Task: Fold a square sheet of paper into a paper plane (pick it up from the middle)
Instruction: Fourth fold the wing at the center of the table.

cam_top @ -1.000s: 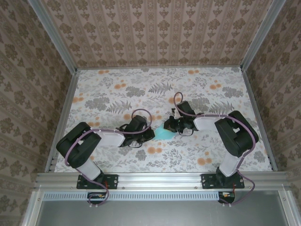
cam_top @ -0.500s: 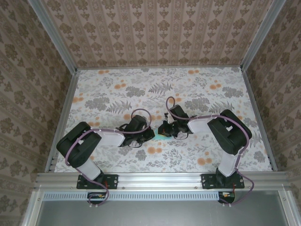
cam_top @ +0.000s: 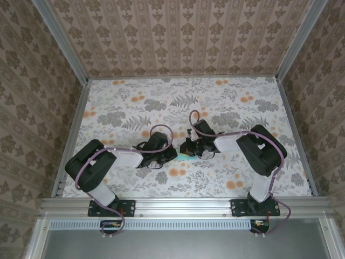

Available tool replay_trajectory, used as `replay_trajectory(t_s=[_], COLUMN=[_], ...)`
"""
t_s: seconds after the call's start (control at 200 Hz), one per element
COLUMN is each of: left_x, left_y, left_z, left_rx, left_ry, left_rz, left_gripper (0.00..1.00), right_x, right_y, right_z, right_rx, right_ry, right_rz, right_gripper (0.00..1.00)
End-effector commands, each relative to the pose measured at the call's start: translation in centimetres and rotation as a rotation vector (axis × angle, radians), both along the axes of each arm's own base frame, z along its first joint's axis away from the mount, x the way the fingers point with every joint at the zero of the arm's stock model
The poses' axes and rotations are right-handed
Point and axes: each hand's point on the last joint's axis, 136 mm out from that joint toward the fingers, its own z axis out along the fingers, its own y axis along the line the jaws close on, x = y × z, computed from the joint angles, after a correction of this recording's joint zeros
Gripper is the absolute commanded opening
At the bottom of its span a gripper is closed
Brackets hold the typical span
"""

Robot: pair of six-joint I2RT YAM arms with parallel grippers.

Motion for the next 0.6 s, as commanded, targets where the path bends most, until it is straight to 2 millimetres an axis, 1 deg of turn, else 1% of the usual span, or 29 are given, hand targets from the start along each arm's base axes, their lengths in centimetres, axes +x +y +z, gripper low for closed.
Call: replay_trajectory(t_s=[0.0,0.055,0.185,0.36,0.46,0.595], left_x=[-2.1,-2.3,-3.1,-4.1,-4.3,-4.2], left_y=[3.5,4.0,5.6,6.7,6.9,6.7], left_z=[-4.5,-4.8,-5.7,-6.6,-6.8,-6.7], left_rx=[0.172,0.186,0.242,0.255,0.257,0.249], left_ry=[0.131,0.141,0.164,0.194,0.203,0.200], left_rz=[0.040,0.056,0.084,0.106,0.108,0.101], left_gripper=[0.00,0.00,0.00,0.00,0.00,0.00], right_x=[0.1,0.3,1.4,3.1,4.0,5.5], right_y=[-0.4,-1.5,-5.4,-10.7,-12.8,-14.5], right_z=[-1.4,-2.2,-3.3,-3.7,-3.5,-2.6], right_rx=[-0.058,-0.103,-0.155,-0.156,-0.166,-0.193], right_ry=[0.024,0.023,0.011,0.007,0.005,-0.018], right_rz=[-0.004,-0.022,-0.111,-0.248,-0.313,-0.365], right_gripper=[0.07,0.06,0.07,0.07,0.07,0.07])
